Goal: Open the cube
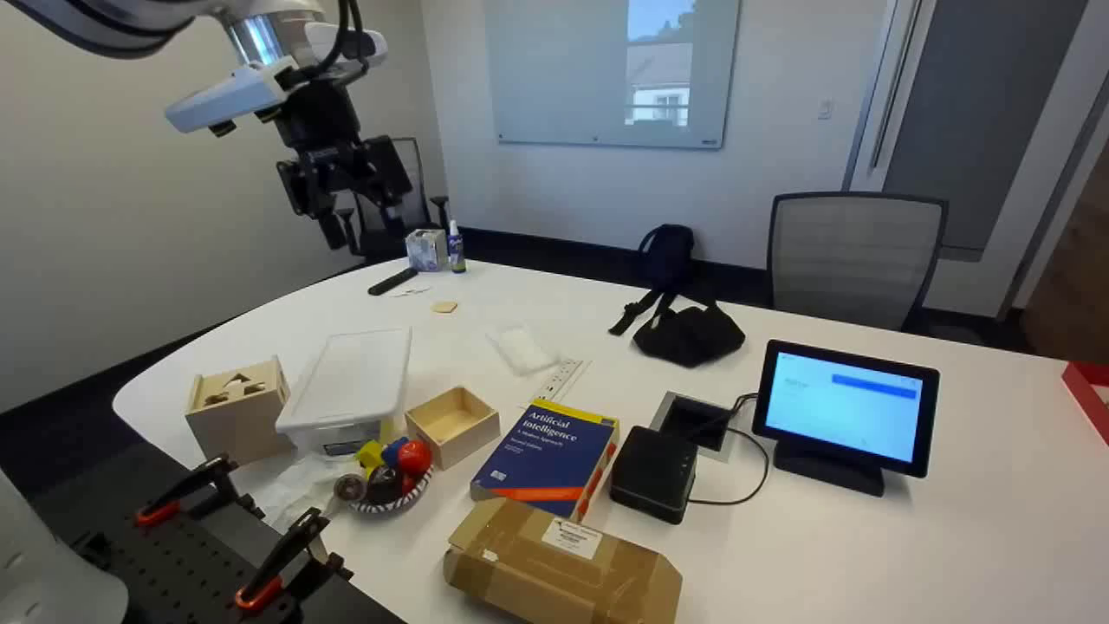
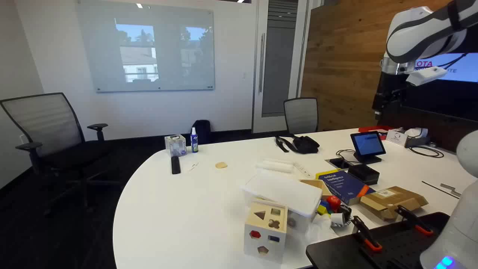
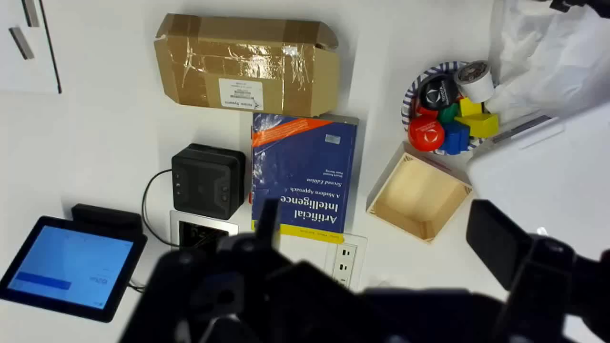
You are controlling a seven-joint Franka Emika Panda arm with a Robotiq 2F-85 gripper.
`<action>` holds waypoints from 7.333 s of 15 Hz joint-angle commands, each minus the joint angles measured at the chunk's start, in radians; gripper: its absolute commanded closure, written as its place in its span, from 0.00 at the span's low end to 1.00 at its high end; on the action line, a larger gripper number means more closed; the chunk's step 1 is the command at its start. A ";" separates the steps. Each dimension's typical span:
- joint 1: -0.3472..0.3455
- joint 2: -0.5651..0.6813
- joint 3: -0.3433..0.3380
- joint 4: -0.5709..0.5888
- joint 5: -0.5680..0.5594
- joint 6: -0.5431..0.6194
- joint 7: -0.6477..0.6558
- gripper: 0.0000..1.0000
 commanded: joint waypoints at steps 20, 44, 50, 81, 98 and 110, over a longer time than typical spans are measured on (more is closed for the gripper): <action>0.515 0.591 0.168 0.166 0.615 0.595 -0.514 0.00; 0.246 1.085 0.512 0.377 0.832 0.210 -0.693 0.00; 0.255 1.139 0.497 0.408 0.793 0.189 -0.656 0.00; 0.305 1.272 0.504 0.563 0.484 0.090 -0.497 0.00; 0.367 1.280 0.495 0.593 0.287 0.026 -0.447 0.00; 0.379 1.316 0.495 0.616 0.257 0.030 -0.448 0.00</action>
